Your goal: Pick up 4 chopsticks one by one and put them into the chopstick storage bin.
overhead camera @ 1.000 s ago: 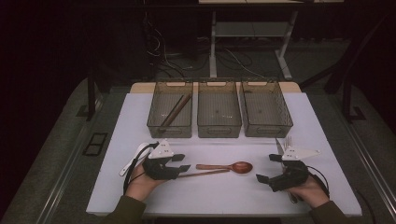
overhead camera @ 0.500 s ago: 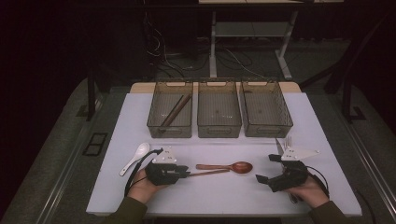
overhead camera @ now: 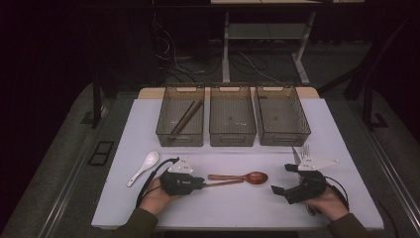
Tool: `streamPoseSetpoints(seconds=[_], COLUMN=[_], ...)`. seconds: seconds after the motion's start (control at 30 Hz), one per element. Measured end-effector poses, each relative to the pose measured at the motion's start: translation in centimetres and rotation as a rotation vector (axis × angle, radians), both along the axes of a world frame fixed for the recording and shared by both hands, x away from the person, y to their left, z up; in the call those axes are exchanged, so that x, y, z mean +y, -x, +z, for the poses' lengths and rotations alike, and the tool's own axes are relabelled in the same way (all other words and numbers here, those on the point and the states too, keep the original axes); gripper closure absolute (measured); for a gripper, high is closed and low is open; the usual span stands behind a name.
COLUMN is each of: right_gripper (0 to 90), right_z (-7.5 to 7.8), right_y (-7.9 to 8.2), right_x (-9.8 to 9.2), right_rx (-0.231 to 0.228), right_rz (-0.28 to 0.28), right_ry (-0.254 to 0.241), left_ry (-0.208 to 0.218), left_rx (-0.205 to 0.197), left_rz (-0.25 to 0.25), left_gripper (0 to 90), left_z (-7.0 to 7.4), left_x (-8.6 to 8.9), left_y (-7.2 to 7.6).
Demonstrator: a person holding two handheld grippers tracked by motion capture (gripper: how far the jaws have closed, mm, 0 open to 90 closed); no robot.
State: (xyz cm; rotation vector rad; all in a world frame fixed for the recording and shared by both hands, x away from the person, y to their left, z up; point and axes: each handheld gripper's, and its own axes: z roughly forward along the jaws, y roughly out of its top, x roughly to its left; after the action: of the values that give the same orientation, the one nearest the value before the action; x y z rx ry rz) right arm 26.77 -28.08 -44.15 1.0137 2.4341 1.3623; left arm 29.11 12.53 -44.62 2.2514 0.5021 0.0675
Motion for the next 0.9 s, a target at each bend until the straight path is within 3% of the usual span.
streamPoseSetpoints(seconds=[0.9], right_gripper=[1.3], right_z=[-0.01], right_y=[-0.01], right_x=[-0.01], right_rx=[0.002], right_rz=[0.002], right_ry=[0.001], left_ry=[-0.032], left_rx=[0.021], left_rz=[-0.085], left_gripper=[83.2], left_z=[-0.25], left_x=[-0.63], left_y=[0.47])
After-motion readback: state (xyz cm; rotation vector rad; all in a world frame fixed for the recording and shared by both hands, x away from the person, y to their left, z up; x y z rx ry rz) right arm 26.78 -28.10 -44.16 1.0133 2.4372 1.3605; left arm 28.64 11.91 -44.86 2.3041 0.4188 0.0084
